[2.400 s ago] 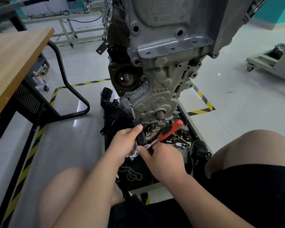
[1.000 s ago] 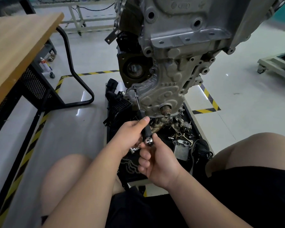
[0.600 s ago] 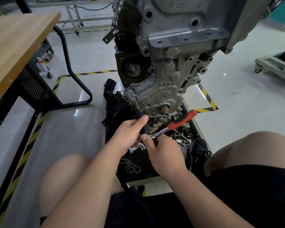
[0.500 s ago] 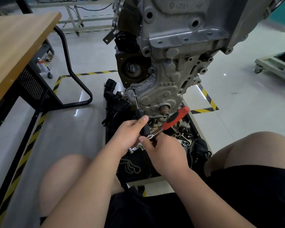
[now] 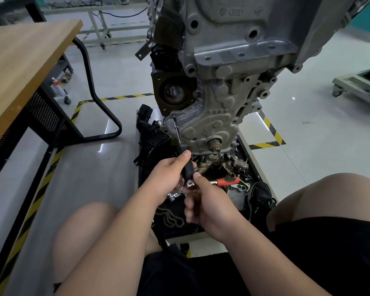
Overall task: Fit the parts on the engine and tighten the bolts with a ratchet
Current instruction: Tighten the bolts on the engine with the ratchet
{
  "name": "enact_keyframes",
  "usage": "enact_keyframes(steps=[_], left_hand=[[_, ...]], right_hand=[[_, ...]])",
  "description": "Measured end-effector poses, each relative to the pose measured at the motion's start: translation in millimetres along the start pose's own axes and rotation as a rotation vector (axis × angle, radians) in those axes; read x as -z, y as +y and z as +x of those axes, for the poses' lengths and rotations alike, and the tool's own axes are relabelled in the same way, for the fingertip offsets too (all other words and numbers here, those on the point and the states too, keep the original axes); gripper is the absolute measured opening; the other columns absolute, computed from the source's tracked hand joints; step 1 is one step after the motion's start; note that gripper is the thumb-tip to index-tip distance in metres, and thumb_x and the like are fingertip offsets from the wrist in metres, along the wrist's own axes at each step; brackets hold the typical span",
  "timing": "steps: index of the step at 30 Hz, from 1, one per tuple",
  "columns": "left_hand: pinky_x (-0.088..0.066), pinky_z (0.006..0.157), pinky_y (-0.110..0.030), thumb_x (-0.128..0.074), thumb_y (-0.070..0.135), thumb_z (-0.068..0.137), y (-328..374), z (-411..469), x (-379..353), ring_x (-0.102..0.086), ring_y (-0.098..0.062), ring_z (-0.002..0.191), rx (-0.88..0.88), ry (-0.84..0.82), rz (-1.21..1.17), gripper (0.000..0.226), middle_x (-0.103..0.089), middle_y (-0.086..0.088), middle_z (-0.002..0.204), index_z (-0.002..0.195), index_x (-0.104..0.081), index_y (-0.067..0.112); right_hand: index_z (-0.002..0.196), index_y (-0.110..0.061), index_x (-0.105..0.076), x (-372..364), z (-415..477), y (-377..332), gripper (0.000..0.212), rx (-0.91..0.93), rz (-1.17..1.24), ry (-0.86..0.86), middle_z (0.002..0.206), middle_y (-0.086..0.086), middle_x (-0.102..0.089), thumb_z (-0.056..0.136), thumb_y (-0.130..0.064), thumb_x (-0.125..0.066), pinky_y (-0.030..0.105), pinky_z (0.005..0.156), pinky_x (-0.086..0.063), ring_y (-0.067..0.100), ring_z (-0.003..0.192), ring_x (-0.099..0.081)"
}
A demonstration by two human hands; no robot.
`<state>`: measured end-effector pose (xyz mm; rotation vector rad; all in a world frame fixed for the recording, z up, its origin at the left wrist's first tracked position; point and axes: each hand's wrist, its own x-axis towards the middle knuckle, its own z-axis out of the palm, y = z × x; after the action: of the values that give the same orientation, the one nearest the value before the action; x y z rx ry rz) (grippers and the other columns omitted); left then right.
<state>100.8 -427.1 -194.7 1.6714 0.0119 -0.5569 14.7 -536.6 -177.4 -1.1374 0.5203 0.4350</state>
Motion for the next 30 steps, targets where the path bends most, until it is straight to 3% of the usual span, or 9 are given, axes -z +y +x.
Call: enact_keyframes(steps=[4,8,13,16,21,26,30], left_hand=[[-0.036,0.037,-0.018,-0.056,0.075,0.063,2.1,-1.6,-0.8,-0.048,-0.01,0.038,-0.014,0.0,-0.022,0.05,-0.064,0.001,0.059,0.073,-0.075,0.03],[-0.05,0.055,-0.025,-0.058,0.073,0.064,2.4,-1.5,-0.1,-0.057,-0.019,0.058,-0.034,0.014,-0.029,0.048,-0.07,-0.003,0.07,0.073,-0.075,0.029],[-0.041,0.042,-0.017,-0.057,0.052,0.09,2.0,-3.0,-3.3,-0.053,-0.006,0.045,-0.031,0.011,-0.059,0.037,-0.067,0.004,0.06,0.068,-0.075,0.029],[-0.04,0.041,-0.017,-0.058,0.047,0.092,1.3,-2.8,-3.6,-0.05,-0.006,0.043,-0.037,0.024,-0.054,0.034,-0.066,0.004,0.06,0.067,-0.074,0.03],[-0.04,0.04,-0.019,-0.064,0.051,0.083,-0.2,-2.0,-1.9,-0.049,-0.005,0.038,-0.034,0.042,-0.08,0.031,-0.066,0.001,0.062,0.067,-0.074,0.027],[-0.028,0.038,-0.019,-0.062,0.048,0.087,-5.4,2.7,-0.5,-0.034,-0.009,0.036,-0.022,0.059,-0.022,0.032,-0.047,0.006,0.045,0.067,-0.073,0.028],[-0.032,0.038,-0.02,-0.063,0.065,0.066,-5.2,4.3,-0.2,-0.037,-0.007,0.037,-0.016,0.055,-0.012,0.038,-0.05,0.008,0.046,0.069,-0.074,0.029]], right_hand=[[0.083,-0.013,-0.057,-3.8,-2.9,-2.5,0.044,-0.152,0.284,-0.174,0.053,-0.003,-0.042,0.099,-0.05,-0.039,0.023,0.047,-0.039,0.012,0.043,-0.04],[0.077,-0.015,-0.059,-5.1,-2.4,-1.1,0.045,-0.251,0.575,-0.3,0.049,-0.007,-0.04,0.096,-0.051,-0.042,0.021,0.045,-0.039,0.009,0.04,-0.037],[0.072,-0.014,-0.062,-3.8,0.5,3.8,0.044,-0.296,0.779,-0.375,0.046,-0.008,-0.043,0.092,-0.051,-0.047,0.022,0.043,-0.04,0.009,0.037,-0.04],[0.07,-0.015,-0.062,-4.5,1.1,4.3,0.044,-0.289,0.779,-0.361,0.046,-0.008,-0.043,0.09,-0.051,-0.049,0.021,0.043,-0.039,0.009,0.037,-0.04],[0.073,-0.016,-0.057,-9.0,2.9,6.7,0.049,-0.195,0.548,-0.188,0.049,-0.006,-0.04,0.096,-0.056,-0.042,0.022,0.044,-0.037,0.01,0.039,-0.036],[0.083,-0.009,-0.06,-6.0,7.6,15.0,0.052,0.092,-0.09,0.126,0.049,0.001,-0.052,0.099,-0.053,-0.038,0.026,0.047,-0.042,0.015,0.041,-0.048],[0.069,-0.003,-0.061,2.4,7.2,17.5,0.06,0.29,-0.429,0.221,0.049,0.0,-0.054,0.096,-0.053,-0.042,0.026,0.049,-0.044,0.011,0.044,-0.051]])
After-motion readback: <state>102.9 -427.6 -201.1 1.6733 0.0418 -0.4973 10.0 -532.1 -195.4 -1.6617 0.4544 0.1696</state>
